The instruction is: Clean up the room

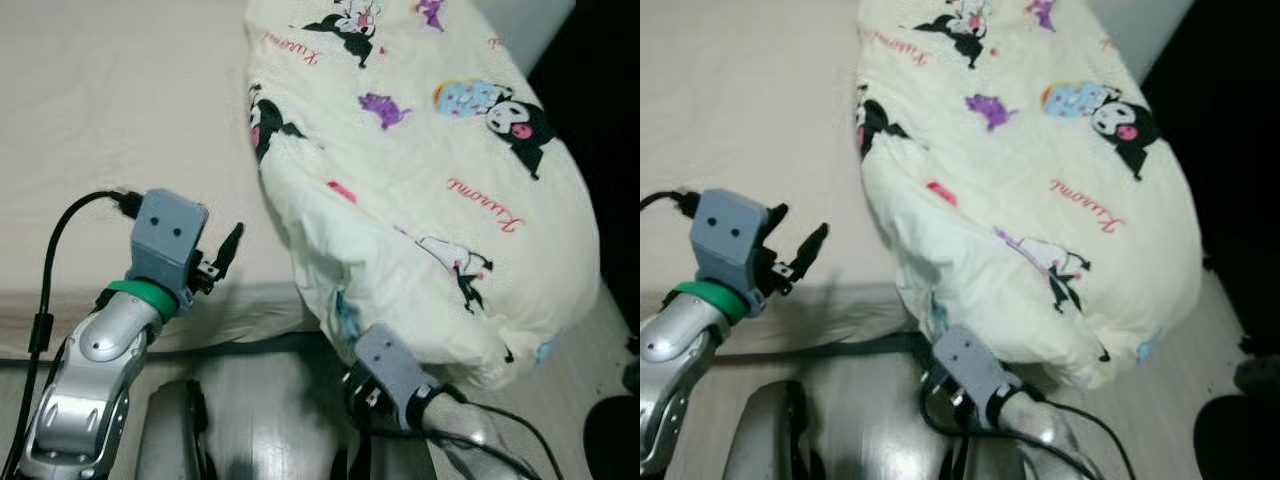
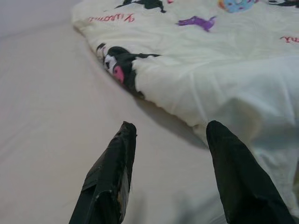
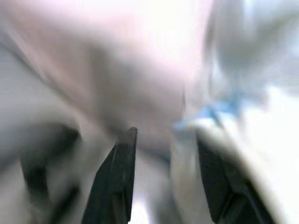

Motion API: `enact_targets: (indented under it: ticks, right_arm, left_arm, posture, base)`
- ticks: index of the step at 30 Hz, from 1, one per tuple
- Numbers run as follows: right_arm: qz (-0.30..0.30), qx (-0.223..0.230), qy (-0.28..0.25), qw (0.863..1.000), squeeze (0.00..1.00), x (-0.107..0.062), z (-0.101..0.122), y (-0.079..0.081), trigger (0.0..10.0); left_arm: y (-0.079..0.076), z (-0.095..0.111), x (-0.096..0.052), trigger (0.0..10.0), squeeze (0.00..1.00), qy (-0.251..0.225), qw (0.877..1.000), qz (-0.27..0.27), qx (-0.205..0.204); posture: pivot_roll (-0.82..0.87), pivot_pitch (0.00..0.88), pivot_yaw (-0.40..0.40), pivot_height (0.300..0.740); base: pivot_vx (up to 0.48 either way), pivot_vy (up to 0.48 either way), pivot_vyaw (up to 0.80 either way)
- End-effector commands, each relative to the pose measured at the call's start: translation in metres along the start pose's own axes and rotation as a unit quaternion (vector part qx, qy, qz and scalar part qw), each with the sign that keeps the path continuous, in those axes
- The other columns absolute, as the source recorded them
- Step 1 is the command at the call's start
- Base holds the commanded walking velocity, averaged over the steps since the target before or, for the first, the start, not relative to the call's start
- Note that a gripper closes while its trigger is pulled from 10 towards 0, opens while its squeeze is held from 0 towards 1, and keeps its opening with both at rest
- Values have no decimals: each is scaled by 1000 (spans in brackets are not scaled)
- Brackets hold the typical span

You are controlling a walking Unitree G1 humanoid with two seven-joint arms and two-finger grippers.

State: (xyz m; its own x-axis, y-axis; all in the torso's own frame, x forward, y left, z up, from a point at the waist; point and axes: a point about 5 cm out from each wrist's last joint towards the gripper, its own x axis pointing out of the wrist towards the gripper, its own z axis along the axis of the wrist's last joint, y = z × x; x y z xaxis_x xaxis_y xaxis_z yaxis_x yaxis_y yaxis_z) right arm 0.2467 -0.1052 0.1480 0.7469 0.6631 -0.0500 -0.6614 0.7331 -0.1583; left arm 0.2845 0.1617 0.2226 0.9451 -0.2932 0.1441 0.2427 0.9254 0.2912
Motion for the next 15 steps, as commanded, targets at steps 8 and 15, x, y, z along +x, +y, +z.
enact_targets:
  ticks: [8, 15]
  right_arm:
    - [52, 129, -182, 973, 0, 5, 80, -9, 10000]
    - [-145, -75, -60, 985, 0, 66, 55, -21, 10000]
  left_arm:
    - [-1, 2, 2, 10000, 0, -6, 1000, -17, 4]
    - [5, 8, 4, 10000, 0, -18, 1000, 1, 5]
  posture:
    - [92, 189, -33, 555]
    - [109, 186, -37, 555]
  base:
    - [0, 0, 0]
    - [0, 0, 0]
